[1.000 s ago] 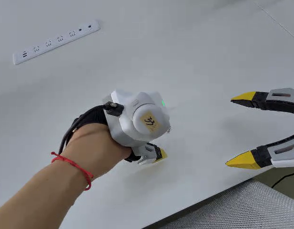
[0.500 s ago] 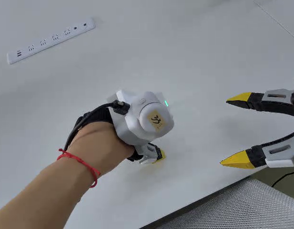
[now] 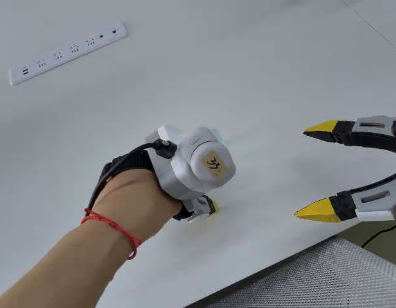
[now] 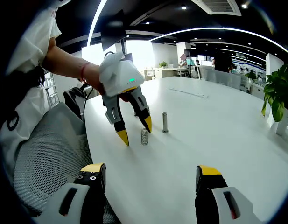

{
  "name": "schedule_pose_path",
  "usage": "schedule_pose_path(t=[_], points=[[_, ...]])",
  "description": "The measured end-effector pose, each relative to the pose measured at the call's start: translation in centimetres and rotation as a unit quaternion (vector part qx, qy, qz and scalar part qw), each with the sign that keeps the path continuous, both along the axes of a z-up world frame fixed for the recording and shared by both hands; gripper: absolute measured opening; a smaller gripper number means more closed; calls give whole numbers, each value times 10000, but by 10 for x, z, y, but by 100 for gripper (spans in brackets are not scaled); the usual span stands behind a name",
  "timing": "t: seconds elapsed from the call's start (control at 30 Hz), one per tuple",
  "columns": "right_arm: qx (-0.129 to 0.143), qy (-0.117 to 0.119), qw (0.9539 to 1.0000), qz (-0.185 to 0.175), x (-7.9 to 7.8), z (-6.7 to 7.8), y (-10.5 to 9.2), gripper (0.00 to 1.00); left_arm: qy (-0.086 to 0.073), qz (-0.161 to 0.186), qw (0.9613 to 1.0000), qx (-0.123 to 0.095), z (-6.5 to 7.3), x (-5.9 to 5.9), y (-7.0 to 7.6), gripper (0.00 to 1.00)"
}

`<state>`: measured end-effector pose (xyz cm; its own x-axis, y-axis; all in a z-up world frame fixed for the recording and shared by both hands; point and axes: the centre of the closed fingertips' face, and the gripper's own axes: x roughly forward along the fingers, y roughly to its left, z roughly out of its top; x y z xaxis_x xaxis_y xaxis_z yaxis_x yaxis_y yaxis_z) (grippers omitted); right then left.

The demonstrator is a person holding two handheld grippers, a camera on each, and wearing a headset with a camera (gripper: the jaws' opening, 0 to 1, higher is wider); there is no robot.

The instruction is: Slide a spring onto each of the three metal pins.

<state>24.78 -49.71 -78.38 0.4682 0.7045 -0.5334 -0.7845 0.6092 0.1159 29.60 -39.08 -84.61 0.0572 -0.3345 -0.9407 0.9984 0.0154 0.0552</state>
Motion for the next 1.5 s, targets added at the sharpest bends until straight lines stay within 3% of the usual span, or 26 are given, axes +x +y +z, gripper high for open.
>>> schedule_pose_path(t=[0.3,0.93,1.27,1.5], points=[[5,-31,10000,-3,-1,1,2,77,202,206,9996,-55,-1,-9,4,19],[12,-62,10000,-9,1,2,3,76,376,708,9966,-166,-1,-9,21,13],[30,-44,10000,8,-1,3,2,78,306,614,9975,-148,-1,-8,20,10],[37,-32,10000,11,-1,2,1,79,166,397,9990,-85,-2,-7,18,9]])
